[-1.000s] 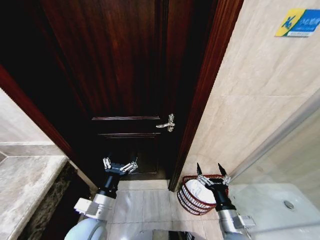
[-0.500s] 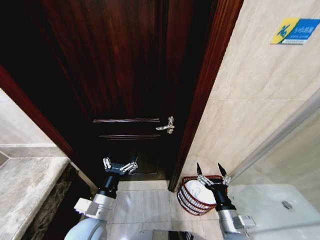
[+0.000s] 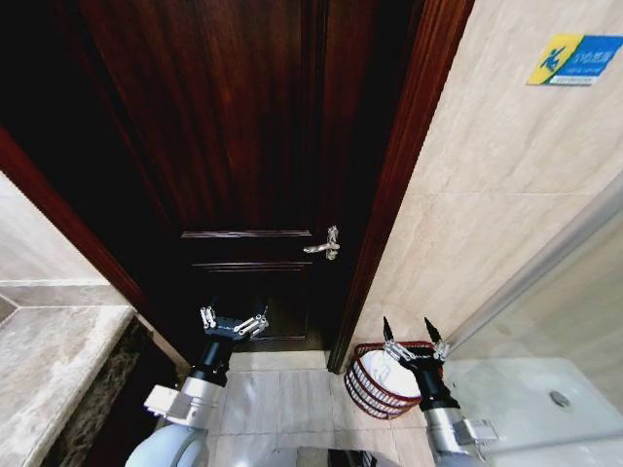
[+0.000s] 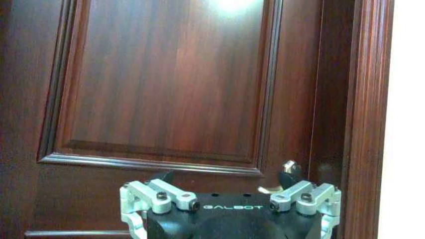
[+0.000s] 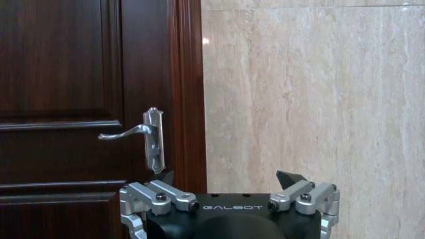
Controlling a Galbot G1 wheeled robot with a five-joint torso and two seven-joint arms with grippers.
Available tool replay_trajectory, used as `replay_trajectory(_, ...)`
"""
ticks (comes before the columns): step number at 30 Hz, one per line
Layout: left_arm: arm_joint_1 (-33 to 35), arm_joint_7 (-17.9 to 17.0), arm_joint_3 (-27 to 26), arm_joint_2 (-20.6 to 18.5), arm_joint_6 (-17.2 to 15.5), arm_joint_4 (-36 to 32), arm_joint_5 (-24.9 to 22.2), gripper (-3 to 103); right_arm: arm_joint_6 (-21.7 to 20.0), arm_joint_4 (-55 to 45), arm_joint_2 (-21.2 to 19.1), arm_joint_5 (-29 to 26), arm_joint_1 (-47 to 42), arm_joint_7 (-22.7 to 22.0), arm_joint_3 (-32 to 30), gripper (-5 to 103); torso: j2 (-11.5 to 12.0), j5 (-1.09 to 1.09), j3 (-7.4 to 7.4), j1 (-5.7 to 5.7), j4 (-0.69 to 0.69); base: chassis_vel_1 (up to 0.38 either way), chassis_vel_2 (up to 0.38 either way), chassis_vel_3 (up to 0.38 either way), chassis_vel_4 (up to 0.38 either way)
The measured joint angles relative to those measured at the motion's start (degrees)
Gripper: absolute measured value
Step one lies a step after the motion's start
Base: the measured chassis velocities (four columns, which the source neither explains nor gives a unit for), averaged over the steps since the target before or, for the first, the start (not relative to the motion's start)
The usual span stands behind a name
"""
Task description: Discard the used towel into the hamper.
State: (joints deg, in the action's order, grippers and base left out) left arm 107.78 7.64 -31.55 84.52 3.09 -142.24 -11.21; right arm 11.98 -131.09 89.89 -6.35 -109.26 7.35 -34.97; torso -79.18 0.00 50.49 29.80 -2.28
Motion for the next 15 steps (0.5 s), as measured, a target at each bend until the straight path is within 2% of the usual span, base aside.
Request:
replay_trajectory(10, 0.00, 0.00, 0.00, -0.01, 0.00, 0.00, 0.00, 100, 0.00, 0.00, 0.00, 0.00, 0.00, 0.00, 0.00, 100, 0.16, -0.01, -0.09, -0.08, 0.00, -0.004, -0.006, 0.005, 0.005)
replay_trajectory(15, 0.00, 0.00, 0.00, -0.01, 0.00, 0.00, 0.00, 100, 0.00, 0.00, 0.00, 0.00, 0.00, 0.00, 0.00, 100, 0.22, 0.00, -0.12, -0.10, 0.00, -0.106, -0.098, 0.120, 0.131)
